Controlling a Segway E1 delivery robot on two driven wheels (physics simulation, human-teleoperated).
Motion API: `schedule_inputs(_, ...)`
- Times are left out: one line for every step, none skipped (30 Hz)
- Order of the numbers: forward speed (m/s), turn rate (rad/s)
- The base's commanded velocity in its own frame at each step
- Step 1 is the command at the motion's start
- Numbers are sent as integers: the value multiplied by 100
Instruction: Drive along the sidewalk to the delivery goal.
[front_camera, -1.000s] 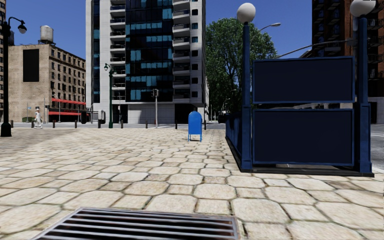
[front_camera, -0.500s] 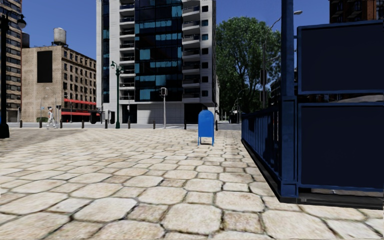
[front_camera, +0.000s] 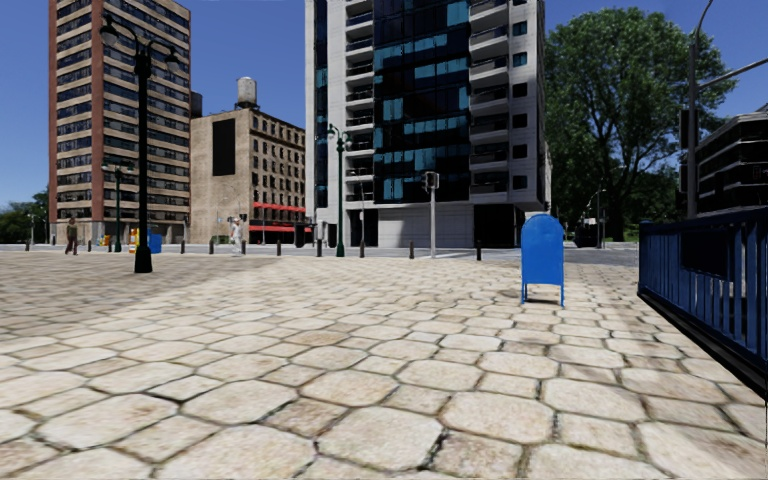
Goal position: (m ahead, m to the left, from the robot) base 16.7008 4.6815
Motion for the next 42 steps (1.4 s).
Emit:
schedule_inputs(200,0)
schedule_inputs(200,0)
schedule_inputs(200,0)
schedule_inputs(200,0)
schedule_inputs(200,0)
schedule_inputs(200,0)
schedule_inputs(200,0)
schedule_inputs(200,0)
schedule_inputs(200,0)
schedule_inputs(200,0)
schedule_inputs(200,0)
schedule_inputs(200,0)
schedule_inputs(200,0)
schedule_inputs(200,0)
schedule_inputs(200,0)
schedule_inputs(200,0)
schedule_inputs(200,0)
schedule_inputs(200,0)
schedule_inputs(200,0)
schedule_inputs(200,0)
schedule_inputs(200,0)
schedule_inputs(200,0)
schedule_inputs(200,0)
schedule_inputs(200,0)
schedule_inputs(200,0)
schedule_inputs(200,0)
schedule_inputs(200,0)
schedule_inputs(200,0)
schedule_inputs(200,0)
schedule_inputs(200,0)
schedule_inputs(200,0)
schedule_inputs(200,0)
schedule_inputs(200,0)
schedule_inputs(200,0)
schedule_inputs(200,0)
schedule_inputs(200,0)
schedule_inputs(200,0)
schedule_inputs(200,0)
schedule_inputs(200,0)
schedule_inputs(200,0)
schedule_inputs(200,0)
schedule_inputs(200,0)
